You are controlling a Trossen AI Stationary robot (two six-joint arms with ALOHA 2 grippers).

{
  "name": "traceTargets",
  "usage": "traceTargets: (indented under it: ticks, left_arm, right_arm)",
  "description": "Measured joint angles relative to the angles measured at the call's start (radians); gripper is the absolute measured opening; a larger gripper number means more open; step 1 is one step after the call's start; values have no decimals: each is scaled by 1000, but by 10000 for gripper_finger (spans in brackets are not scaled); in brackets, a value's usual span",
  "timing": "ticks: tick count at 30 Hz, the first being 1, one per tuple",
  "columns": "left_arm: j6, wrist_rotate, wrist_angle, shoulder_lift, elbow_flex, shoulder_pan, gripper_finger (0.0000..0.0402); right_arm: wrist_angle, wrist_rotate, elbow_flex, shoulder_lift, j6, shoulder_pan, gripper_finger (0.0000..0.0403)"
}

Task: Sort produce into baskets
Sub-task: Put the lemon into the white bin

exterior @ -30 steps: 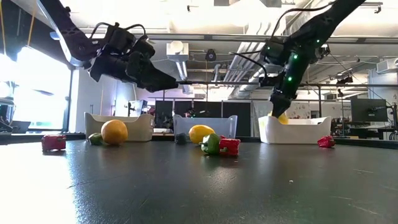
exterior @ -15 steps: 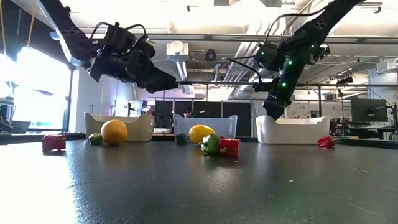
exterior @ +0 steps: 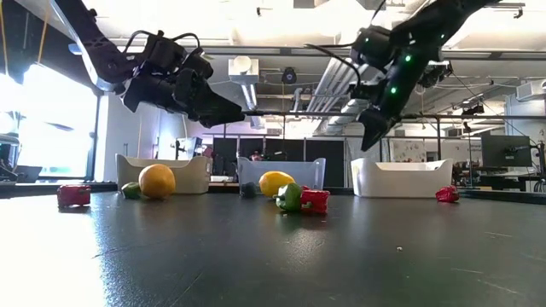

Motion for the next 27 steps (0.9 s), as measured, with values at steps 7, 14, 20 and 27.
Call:
traceTargets:
  ticks: [7,14,20,27]
  left_arm:
    - [0,0,3,0,0,0,225]
    - [1,0,16,0,0,0,225]
    - [8,0,16,0,0,-1,225]
    - [9,0,-10,0,0,-1,225]
  right_arm:
    - [-269,-53,-17,-3,254,18,73]
    - [-262,-104,-127,-1,362,-35,11]
    - [-189,-70,-189,-1,375,-89,9]
    - [-131,-24,-196,-1,331,-115,2]
